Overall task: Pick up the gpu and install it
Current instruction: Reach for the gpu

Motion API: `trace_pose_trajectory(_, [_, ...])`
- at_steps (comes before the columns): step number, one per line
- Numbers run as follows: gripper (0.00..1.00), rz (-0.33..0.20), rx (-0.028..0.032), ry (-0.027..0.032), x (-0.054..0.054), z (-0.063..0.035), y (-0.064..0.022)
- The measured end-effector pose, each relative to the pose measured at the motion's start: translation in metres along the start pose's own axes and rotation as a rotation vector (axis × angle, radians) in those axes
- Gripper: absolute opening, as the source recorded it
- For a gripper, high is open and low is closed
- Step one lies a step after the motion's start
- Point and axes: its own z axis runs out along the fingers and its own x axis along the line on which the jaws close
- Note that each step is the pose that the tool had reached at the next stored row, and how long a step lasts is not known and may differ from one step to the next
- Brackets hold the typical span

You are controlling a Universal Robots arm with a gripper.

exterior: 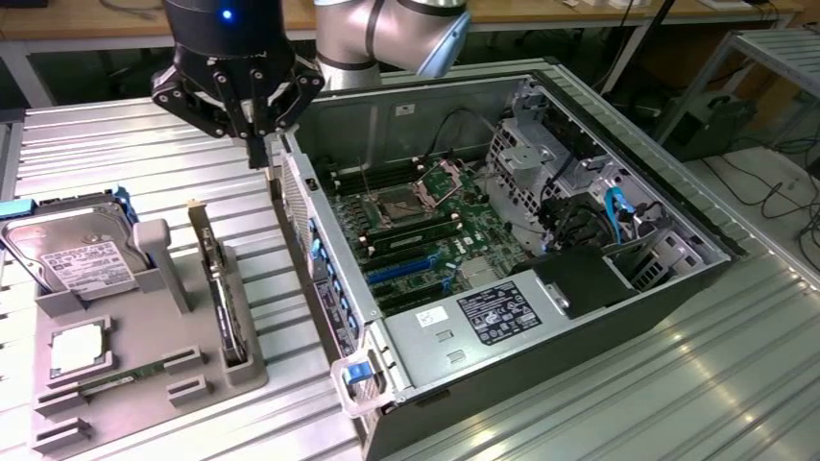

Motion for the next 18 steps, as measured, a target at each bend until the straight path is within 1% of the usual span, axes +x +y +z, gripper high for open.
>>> trace_pose_trajectory(15, [0.11, 0.0, 0.0, 0.0, 0.029, -0.0019, -0.0063])
trace_pose_trajectory(18, [0.11, 0.0, 0.0, 0.0, 0.041, -0.0028, -0.011])
